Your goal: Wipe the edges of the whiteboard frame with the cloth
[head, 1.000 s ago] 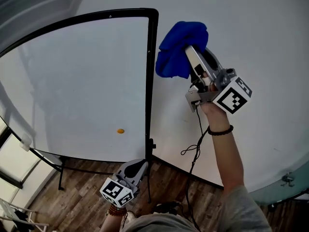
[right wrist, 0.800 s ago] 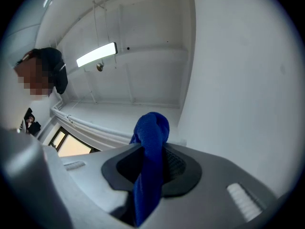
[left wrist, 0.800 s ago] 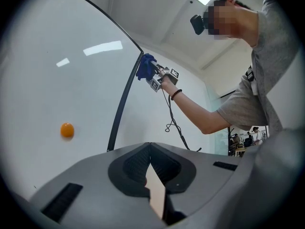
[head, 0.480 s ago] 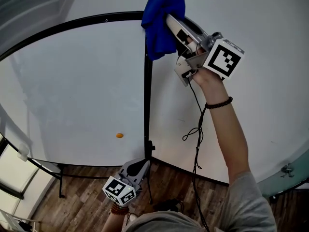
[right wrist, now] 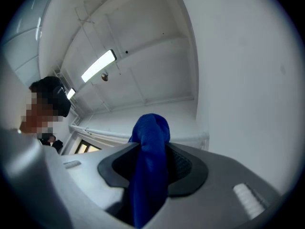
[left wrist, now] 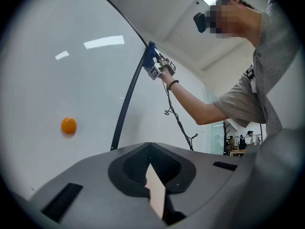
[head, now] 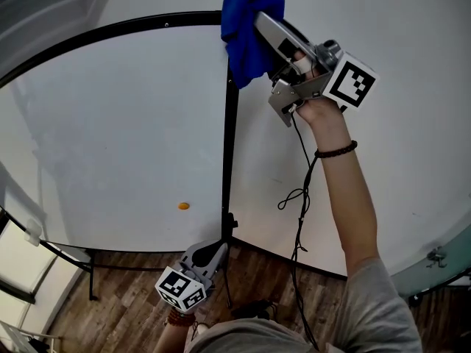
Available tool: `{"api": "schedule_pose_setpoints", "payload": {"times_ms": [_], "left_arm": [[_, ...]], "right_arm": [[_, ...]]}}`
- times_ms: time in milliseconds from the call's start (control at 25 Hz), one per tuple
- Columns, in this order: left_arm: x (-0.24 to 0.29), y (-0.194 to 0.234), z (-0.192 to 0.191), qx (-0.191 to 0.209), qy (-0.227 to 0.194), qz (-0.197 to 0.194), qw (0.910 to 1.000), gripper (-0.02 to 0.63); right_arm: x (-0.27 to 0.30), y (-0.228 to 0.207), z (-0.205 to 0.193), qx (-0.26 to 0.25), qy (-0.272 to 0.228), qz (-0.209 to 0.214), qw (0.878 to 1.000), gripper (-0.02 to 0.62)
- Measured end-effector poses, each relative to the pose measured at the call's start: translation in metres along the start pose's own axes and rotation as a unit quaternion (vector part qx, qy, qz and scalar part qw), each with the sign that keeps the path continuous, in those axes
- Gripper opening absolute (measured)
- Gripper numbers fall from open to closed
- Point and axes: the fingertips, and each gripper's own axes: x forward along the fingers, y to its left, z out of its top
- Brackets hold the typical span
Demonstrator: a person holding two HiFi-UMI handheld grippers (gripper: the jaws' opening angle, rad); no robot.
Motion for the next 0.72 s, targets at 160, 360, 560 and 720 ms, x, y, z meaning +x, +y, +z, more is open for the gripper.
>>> {"api": "schedule_pose_setpoints", "payload": {"times_ms": [160, 360, 560, 720], "left_arm": [[0.0015, -0.0025, -0.0001, 0.002, 0.003, 0.003, 1.0000, 0.008], [0.0040, -0.0039, -0.0042, -0.002, 0.008, 0.000, 1.0000, 0.008], [0.0065, -0.0072, -0.0026, -0.006, 0.011, -0.004, 0.9999, 0.008], [0.0069, -0.0076, -0.0033, -0.007, 0.011, -0.005, 0.9999, 0.008]], "right_arm": [[0.0041, 0.0047, -0.0024, -0.012, 0.019, 0.006, 1.000, 0.166], [0.0036, 0.0029, -0.0054, 0.042, 0.005, 0.040, 0.998, 0.163], [0.0055, 0.0091, -0.0044, 0.003, 0.018, 0.038, 0.999, 0.150], [0.0062, 0.0116, -0.0051, -0.023, 0.034, 0.022, 0.999, 0.143]]}}
